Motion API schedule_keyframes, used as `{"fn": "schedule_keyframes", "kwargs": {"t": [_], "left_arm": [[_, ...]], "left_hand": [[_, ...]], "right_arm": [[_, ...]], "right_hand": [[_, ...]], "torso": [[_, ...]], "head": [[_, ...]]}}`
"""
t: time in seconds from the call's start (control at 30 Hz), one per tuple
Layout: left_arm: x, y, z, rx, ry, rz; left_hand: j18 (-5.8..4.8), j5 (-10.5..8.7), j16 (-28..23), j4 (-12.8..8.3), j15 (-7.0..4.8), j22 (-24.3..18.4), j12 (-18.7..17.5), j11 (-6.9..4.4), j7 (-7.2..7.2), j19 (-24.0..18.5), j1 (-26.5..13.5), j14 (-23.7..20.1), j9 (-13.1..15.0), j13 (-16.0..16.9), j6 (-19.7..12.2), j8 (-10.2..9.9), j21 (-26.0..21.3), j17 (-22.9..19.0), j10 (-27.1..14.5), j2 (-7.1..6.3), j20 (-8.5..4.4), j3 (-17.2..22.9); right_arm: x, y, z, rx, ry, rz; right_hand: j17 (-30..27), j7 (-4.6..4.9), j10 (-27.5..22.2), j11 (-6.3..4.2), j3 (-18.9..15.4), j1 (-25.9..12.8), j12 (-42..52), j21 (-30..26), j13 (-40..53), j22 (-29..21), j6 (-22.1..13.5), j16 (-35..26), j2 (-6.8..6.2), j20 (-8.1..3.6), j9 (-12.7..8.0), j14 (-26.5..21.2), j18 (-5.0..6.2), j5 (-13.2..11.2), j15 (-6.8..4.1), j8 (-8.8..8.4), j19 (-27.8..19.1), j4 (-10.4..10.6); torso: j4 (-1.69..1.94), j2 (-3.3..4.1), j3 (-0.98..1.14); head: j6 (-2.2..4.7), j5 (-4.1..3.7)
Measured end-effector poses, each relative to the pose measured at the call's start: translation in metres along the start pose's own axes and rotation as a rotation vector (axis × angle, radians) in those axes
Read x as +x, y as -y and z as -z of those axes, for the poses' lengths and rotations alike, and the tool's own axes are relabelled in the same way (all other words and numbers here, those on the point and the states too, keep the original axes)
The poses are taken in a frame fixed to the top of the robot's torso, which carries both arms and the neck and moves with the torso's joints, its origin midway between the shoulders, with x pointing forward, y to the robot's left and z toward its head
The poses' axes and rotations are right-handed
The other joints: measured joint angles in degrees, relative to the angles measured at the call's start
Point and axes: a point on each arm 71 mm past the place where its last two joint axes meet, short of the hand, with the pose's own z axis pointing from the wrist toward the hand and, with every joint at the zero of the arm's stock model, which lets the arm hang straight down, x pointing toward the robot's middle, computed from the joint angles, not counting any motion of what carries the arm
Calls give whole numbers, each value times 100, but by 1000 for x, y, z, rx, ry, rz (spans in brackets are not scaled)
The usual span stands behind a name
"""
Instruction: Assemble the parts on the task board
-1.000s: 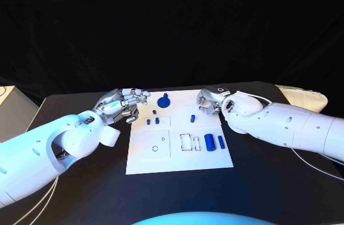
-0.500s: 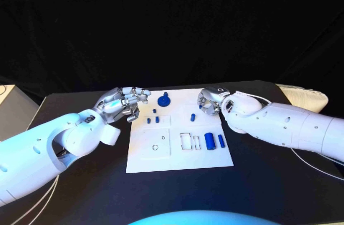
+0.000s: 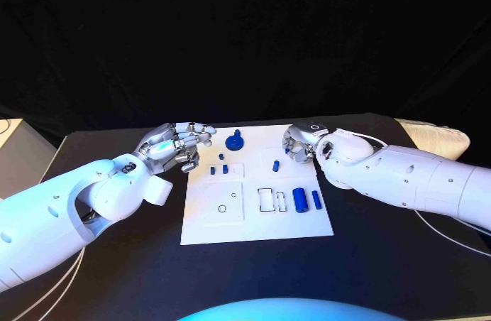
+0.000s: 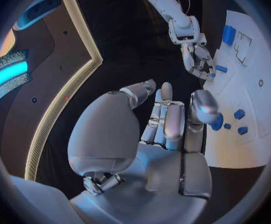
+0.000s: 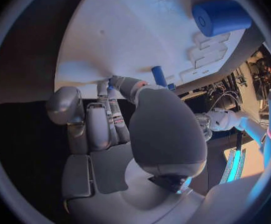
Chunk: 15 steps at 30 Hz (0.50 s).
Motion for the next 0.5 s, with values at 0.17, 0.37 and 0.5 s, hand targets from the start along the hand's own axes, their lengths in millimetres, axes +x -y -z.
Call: {"fn": "schedule_keyframes", "kwargs": {"t": [0.17, 0.37, 0.5], "left_arm": [[0, 0, 0, 0, 0, 0], [0, 0, 0, 0, 0, -1], [0, 0, 1, -1, 1, -1]], "left_hand": [[0, 0, 0, 0, 0, 0, 0, 0, 0, 0, 0, 0, 0, 0, 0, 0, 0, 0, 0, 0, 0, 0], [0, 0, 0, 0, 0, 0, 0, 0, 0, 0, 0, 0, 0, 0, 0, 0, 0, 0, 0, 0, 0, 0], [0, 0, 0, 0, 0, 0, 0, 0, 0, 0, 0, 0, 0, -1, 0, 0, 0, 1, 0, 0, 0, 0]], "right_arm": [[0, -3, -1, -4, 0, -2], [0, -4, -2, -3, 2, -2], [1, -4, -2, -1, 3, -2]], "right_hand": [[17, -7, 31, -13, 15, 0, 0, 27, 12, 24, 43, 0, 0, -14, 9, 0, 0, 0, 0, 7, 14, -15], [17, -20, 59, -26, 15, -30, 1, 49, 26, 42, 57, 21, 29, -22, 18, 0, 0, 5, 0, 48, 22, -16], [17, -28, 107, -36, 15, -13, 1, 64, 42, 63, 65, 21, 47, -22, 29, -22, 0, 38, -22, 50, 22, -49]], "torso": [[0, 2, 0], [0, 5, 0], [0, 5, 0]], "head": [[-9, 15], [-34, 24], [-44, 29]]}}
